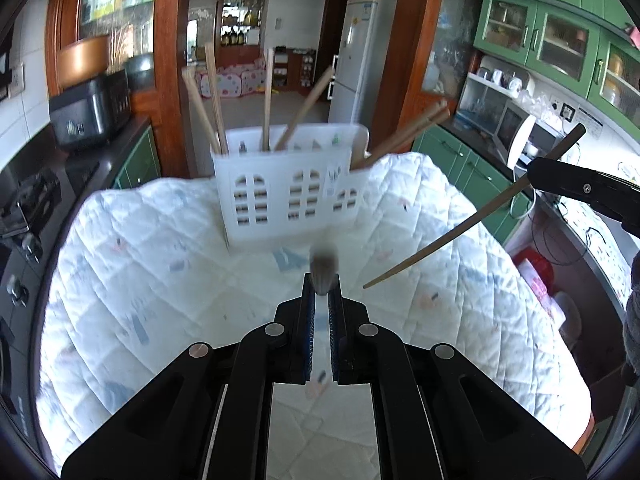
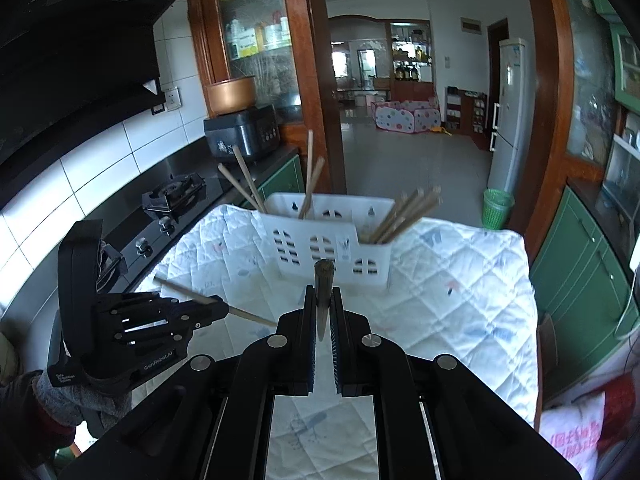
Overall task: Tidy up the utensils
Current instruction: 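Lift both chopsticks off the cloth and carry them over the white holder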
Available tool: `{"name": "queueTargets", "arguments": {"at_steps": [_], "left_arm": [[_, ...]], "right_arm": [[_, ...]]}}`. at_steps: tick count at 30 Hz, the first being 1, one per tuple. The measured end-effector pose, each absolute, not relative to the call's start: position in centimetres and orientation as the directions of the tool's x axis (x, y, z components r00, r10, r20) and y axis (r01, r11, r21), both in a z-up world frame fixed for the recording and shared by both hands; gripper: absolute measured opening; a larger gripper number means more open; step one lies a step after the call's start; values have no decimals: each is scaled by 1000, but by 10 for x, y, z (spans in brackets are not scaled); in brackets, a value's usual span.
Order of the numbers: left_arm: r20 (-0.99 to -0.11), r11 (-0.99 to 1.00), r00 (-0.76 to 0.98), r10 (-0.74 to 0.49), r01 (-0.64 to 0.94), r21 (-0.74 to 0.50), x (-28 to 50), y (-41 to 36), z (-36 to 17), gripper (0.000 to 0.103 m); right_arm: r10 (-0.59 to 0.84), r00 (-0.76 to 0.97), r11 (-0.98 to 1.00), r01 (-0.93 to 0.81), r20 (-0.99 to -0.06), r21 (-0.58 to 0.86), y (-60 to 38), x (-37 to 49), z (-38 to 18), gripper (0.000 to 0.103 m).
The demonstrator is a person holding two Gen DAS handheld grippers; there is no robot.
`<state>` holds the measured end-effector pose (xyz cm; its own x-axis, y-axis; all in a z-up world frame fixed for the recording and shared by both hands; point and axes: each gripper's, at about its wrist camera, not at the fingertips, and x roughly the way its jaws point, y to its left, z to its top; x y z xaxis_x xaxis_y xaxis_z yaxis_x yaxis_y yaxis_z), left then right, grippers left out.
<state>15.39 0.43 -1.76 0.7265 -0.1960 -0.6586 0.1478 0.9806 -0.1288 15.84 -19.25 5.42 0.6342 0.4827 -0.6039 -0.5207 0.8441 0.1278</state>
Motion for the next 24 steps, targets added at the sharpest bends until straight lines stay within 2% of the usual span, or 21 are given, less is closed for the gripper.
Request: {"name": "queueTargets", "arguments": {"at_steps": [13, 24], "left_arm": [[-585, 979, 784, -206, 163, -125, 178, 20, 47, 5], [-471, 987, 867, -161, 136, -87, 209, 33, 125, 5]], "right_arm": [[504, 658, 832, -543, -560, 111, -187, 188, 100, 7], [482, 700, 852, -515, -526, 96, -184, 225, 138, 7]]}}
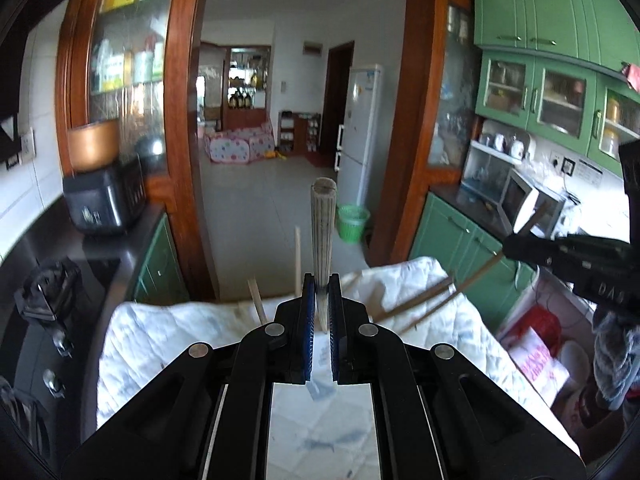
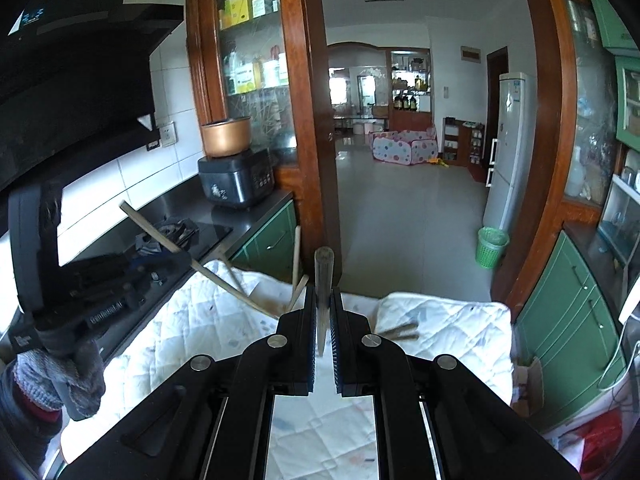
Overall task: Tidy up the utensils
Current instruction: 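Lift both chopsticks off the cloth and carry them over the white holder, then lower both chopsticks into the white holder with both grippers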
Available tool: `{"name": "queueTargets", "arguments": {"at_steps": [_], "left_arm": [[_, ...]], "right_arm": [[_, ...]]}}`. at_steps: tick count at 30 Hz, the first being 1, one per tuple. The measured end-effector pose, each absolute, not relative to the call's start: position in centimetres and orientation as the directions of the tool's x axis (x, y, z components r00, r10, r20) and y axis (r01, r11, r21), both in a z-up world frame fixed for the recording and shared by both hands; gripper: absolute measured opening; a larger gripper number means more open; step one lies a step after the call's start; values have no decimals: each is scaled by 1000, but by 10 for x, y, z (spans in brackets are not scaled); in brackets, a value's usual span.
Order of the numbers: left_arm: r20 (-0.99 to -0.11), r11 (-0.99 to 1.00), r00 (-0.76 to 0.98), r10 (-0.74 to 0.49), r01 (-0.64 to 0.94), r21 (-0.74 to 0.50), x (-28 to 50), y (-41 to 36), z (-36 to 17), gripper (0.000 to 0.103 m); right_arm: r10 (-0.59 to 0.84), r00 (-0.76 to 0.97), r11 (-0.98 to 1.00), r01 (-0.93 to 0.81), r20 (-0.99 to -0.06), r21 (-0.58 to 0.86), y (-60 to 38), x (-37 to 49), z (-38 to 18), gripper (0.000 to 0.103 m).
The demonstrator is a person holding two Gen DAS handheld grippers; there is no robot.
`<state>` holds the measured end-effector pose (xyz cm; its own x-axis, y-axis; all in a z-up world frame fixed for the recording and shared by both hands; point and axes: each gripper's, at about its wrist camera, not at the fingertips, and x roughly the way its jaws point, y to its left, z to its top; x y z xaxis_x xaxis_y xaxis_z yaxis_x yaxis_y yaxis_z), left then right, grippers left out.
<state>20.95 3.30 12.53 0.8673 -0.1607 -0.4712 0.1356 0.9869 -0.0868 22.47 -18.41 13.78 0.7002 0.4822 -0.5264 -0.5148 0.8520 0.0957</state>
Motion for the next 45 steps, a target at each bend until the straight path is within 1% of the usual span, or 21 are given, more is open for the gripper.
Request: {"name": "queueTargets", "arguments": {"at_steps": [3, 6, 12, 17, 24, 32, 45], "left_arm": [[-458, 989, 877, -147, 124, -80, 222, 34, 138, 5], [-468, 991, 874, -131, 115, -62, 233, 33, 141, 5], [-514, 995, 853, -95, 91, -33, 251, 34, 128, 5], [-544, 997, 836, -80, 75, -33, 262, 40, 110, 5], [-571, 997, 818, -78, 71, -35, 265, 44, 90, 5], [-585, 996, 807, -86, 74, -44, 265, 42, 79, 5], [-586, 996, 805, -90, 75, -51, 256, 40, 72, 8]], "right_arm": [[471, 713, 860, -503, -519, 90, -185, 233, 144, 7], [463, 727, 867, -490, -508, 89, -185, 243, 150, 7], [451, 743, 878, -468, -494, 98, -182, 265, 150, 7], [447, 748, 881, -463, -491, 98, -174, 278, 137, 7], [434, 726, 883, -461, -534, 91, -164, 292, 106, 7], [427, 698, 884, -456, -576, 103, -159, 301, 78, 7], [427, 685, 882, -460, -591, 105, -160, 297, 69, 8]]}}
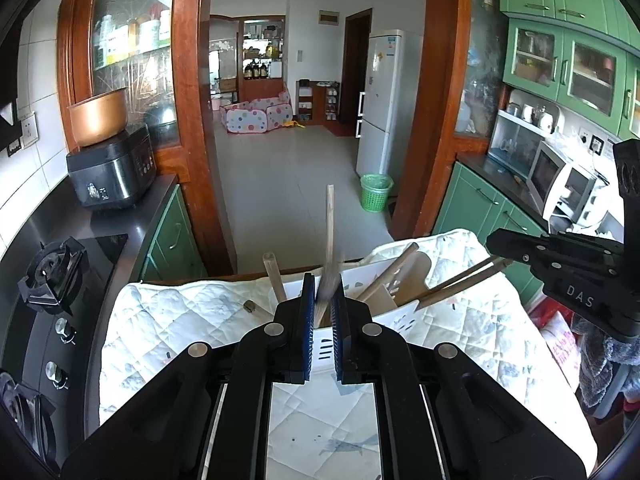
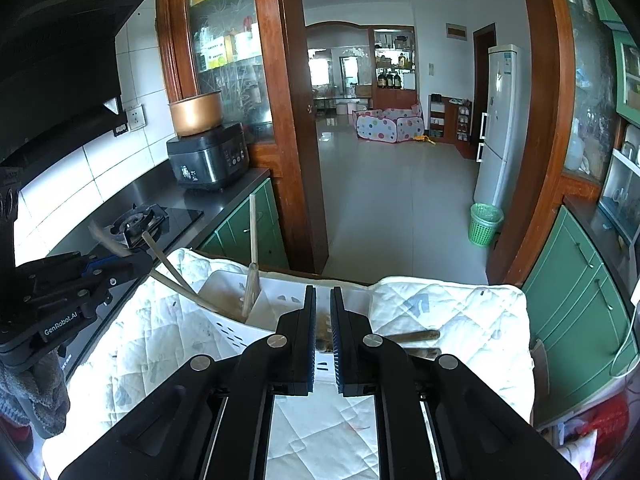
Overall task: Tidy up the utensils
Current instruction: 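Lower both chopsticks into the white holder with both grippers, then open both grippers to release the chopsticks in the holder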
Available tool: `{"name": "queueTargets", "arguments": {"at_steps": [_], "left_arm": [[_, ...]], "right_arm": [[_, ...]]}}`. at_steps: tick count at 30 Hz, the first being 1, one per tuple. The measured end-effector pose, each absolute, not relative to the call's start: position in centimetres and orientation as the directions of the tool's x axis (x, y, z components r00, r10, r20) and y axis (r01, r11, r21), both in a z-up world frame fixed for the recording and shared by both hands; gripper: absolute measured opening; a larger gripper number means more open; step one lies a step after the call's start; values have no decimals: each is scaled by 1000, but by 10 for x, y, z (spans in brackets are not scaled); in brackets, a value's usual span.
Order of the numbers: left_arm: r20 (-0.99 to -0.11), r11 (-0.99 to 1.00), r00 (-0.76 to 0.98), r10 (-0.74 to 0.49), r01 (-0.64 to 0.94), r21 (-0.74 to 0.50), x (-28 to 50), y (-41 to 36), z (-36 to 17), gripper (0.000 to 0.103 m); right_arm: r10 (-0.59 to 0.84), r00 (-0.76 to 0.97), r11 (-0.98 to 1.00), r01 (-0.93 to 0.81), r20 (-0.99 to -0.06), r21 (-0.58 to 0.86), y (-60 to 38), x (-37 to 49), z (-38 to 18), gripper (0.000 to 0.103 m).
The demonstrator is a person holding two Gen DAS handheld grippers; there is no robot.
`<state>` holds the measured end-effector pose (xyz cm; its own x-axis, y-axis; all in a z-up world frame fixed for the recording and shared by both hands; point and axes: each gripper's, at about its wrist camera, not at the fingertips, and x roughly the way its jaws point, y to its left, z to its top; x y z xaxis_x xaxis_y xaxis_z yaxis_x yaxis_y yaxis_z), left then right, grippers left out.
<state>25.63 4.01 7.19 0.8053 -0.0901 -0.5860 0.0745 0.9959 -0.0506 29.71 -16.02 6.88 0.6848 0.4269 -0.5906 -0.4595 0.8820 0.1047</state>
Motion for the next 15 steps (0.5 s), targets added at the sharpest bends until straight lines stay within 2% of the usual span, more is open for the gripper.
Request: {"name": "queueTargets", "arguments": {"at_steps": [3, 5, 9, 10, 11, 13, 15], "left_arm": [[-583, 996, 808, -89, 72, -52, 252, 39, 73, 8], [-581, 996, 809, -91, 73, -54, 250, 37, 74, 8], [-569, 995, 817, -97, 77, -60, 239, 36, 78, 9], [-566, 995, 818, -100, 78, -64, 237, 36, 79, 13], [-561, 995, 821, -104, 78, -69, 233, 36, 81, 21], [-546, 995, 832, -101, 75, -69, 223, 35, 83, 29], [-538, 995, 837, -98, 77, -61, 213, 32, 85, 29]], "right_arm": [[423, 690, 882, -461, -587, 94, -160, 291, 68, 11], [424, 695, 882, -462, -580, 92, -161, 286, 69, 19], [428, 707, 882, -464, -564, 87, -165, 273, 72, 27], [429, 708, 882, -463, -561, 89, -166, 269, 73, 31], [430, 712, 882, -462, -555, 91, -169, 264, 74, 32], [426, 720, 885, -458, -547, 85, -172, 255, 74, 33], [417, 729, 889, -453, -543, 75, -175, 244, 72, 37]]}}
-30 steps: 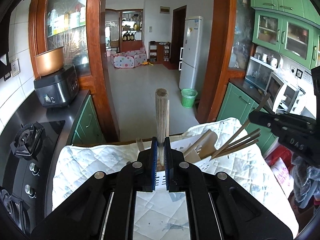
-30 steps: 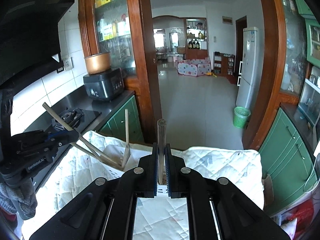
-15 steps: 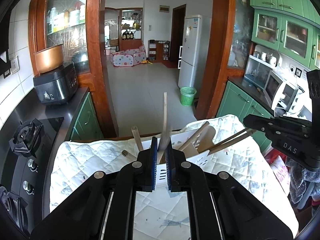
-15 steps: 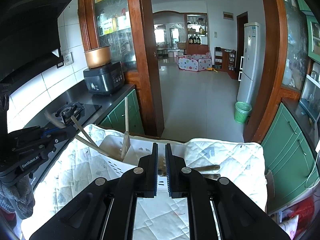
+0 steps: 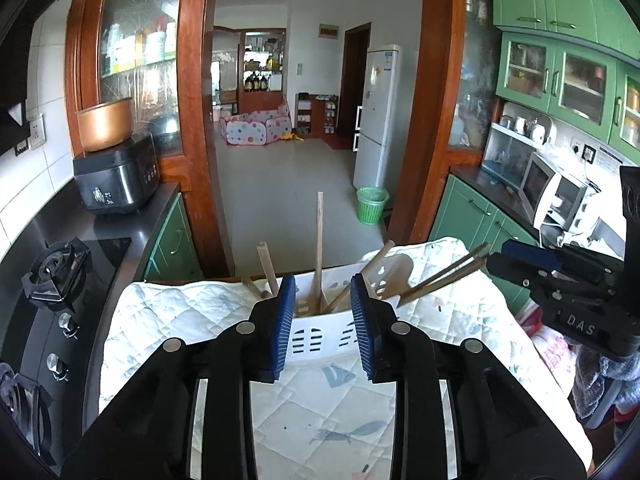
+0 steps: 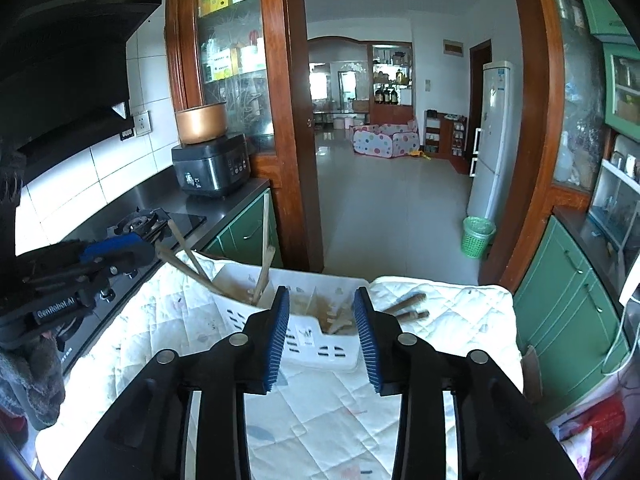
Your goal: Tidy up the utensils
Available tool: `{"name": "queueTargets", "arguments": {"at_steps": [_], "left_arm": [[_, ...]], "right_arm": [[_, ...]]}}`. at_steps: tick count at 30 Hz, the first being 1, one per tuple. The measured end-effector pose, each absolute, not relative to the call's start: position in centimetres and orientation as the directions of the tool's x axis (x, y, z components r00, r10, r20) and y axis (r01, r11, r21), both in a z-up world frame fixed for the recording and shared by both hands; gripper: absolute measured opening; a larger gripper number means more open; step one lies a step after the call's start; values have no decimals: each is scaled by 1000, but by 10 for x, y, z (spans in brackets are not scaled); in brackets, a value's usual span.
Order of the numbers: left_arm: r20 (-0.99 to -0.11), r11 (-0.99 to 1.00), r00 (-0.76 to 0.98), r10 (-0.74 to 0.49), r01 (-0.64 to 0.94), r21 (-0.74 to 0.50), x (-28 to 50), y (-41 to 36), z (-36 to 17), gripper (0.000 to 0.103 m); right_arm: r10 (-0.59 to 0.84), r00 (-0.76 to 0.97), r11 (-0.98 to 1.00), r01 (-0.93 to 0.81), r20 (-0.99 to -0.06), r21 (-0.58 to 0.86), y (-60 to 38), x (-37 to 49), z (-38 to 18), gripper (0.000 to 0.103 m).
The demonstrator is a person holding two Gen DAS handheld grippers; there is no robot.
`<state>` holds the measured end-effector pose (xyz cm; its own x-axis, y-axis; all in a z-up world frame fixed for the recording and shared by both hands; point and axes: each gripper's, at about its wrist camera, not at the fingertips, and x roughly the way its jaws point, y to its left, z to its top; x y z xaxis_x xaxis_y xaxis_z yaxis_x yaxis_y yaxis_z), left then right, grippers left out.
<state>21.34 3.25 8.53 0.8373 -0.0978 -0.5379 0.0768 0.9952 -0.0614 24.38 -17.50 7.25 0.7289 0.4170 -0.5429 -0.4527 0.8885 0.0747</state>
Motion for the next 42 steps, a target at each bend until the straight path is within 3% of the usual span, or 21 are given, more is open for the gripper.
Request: {"name": "queueTargets", "arguments": {"at_steps": [8, 17, 23, 42], "left_arm": [[-518, 996, 851, -86, 69, -52, 167, 22, 83, 54], [-513, 998, 857, -59, 49, -32, 123, 10, 66, 74], [-528, 999, 849, -38, 36, -13, 102, 3, 53, 81], [-558, 998, 830, 13, -43, -41, 65, 15, 28, 87]], "right_arm": [[403, 743, 899, -430, -534, 80, -187, 198, 61, 51], [368, 757, 918, -389, -540, 80, -197, 156, 44, 72], [348, 768, 928, -365, -537, 78, -202, 135, 38, 84], [277, 793, 949, -315, -542, 24, -191, 91, 21, 94]]}}
